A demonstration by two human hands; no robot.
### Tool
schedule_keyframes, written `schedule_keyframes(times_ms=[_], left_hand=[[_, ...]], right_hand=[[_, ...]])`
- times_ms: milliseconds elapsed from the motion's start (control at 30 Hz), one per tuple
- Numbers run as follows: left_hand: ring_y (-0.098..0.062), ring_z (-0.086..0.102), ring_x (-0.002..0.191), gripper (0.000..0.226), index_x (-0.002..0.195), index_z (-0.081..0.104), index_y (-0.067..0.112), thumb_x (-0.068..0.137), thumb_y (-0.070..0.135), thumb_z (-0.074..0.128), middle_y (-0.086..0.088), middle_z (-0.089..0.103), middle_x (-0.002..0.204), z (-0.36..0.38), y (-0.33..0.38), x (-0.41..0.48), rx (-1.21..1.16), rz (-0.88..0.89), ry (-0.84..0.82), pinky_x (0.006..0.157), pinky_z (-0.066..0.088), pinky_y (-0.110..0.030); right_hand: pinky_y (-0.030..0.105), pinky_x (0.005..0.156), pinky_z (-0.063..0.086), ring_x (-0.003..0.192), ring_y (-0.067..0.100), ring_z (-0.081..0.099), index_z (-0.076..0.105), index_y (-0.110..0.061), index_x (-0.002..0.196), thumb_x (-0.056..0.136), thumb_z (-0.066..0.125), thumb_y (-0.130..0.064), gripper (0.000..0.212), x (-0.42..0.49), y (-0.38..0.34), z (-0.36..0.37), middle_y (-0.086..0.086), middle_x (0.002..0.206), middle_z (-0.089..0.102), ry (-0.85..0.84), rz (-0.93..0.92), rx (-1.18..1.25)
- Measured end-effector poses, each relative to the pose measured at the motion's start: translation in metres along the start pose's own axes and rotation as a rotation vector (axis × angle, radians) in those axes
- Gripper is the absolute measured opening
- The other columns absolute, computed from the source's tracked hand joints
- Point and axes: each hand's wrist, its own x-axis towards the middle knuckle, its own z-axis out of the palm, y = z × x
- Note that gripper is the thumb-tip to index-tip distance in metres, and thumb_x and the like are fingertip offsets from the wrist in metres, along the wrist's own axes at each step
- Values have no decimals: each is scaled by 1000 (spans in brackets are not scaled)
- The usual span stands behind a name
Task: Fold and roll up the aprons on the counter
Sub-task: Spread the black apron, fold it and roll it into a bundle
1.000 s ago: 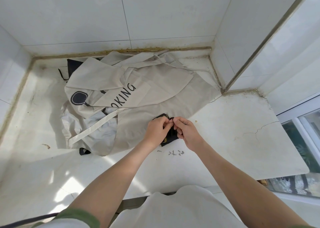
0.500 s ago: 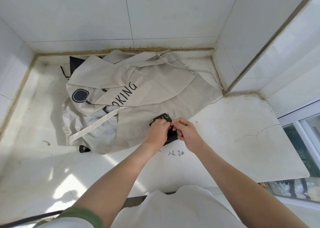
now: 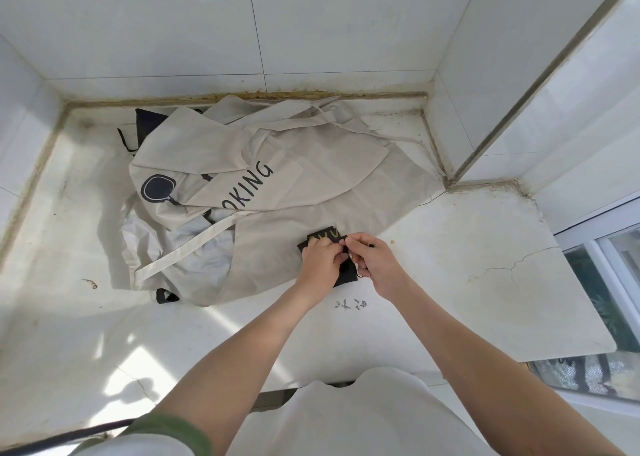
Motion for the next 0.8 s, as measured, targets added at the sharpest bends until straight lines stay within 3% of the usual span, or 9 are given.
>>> schedule_keyframes(times_ms=[133, 233, 300, 400, 533, 600, 667, 800], left_hand=[[-30, 48, 104, 24, 114, 62, 7, 92, 3, 52, -8, 63, 106, -12, -10, 0, 51, 3, 153, 86, 32, -27], [-25, 52, 85, 25, 90, 68, 15, 75, -2, 57, -1, 62, 86, -16, -18, 0, 293, 201, 154, 75, 36, -30], [-15, 43, 78, 28, 72, 67, 21, 67, 5, 44, 6, 58, 74, -15, -15, -2, 420, 244, 125, 67, 24, -27], [-13, 37, 74, 35, 69, 65, 19, 70, 11, 32, 7, 56, 70, -6, -11, -7, 437, 292, 113, 64, 21, -26], [-23, 49, 84, 40, 90, 66, 9, 87, 22, 28, -3, 58, 91, 5, -10, -11, 241, 274, 12, 74, 28, -28], [-24, 48, 91, 32, 101, 67, 5, 98, 24, 40, -7, 58, 98, 7, -13, -10, 97, 192, -49, 81, 33, -31], [-23, 50, 90, 21, 95, 69, 4, 97, 17, 53, -7, 58, 91, 8, -15, -8, -95, 101, -35, 83, 37, -30], [-16, 46, 81, 23, 83, 68, 1, 96, 12, 54, 3, 47, 75, 3, -11, -3, -304, -40, -66, 70, 32, -22]], right_hand=[[19, 40, 16, 48, 11, 30, 58, -8, 74, 94, 52, -12, 22, 1, -4, -8, 5, 61, 49, -18, 63, -68], [19, 40, 17, 48, 11, 30, 58, -7, 74, 93, 53, -10, 20, 0, -7, -10, 8, 65, 56, -75, 71, -102], [19, 41, 19, 48, 11, 31, 59, -6, 77, 92, 55, -9, 16, 0, -7, -6, 8, 67, 60, -87, 65, -112], [22, 43, 18, 49, 12, 33, 59, -6, 78, 90, 56, -8, 13, 0, -5, -4, 8, 69, 59, -69, 82, -93], [21, 42, 19, 49, 10, 34, 60, -8, 77, 91, 57, -9, 14, -1, 2, -8, 3, 64, 52, -59, 69, -5], [19, 42, 21, 51, 9, 34, 61, -8, 79, 93, 56, -10, 15, -3, 4, -8, 0, 62, 45, -100, 47, 32], [19, 42, 21, 52, 7, 35, 62, -6, 84, 95, 55, -11, 14, -3, 3, -8, -1, 61, 43, -155, 41, 26], [20, 42, 19, 49, 7, 35, 65, -8, 84, 95, 55, -11, 15, -2, -2, -11, -1, 62, 45, -167, 55, -42]])
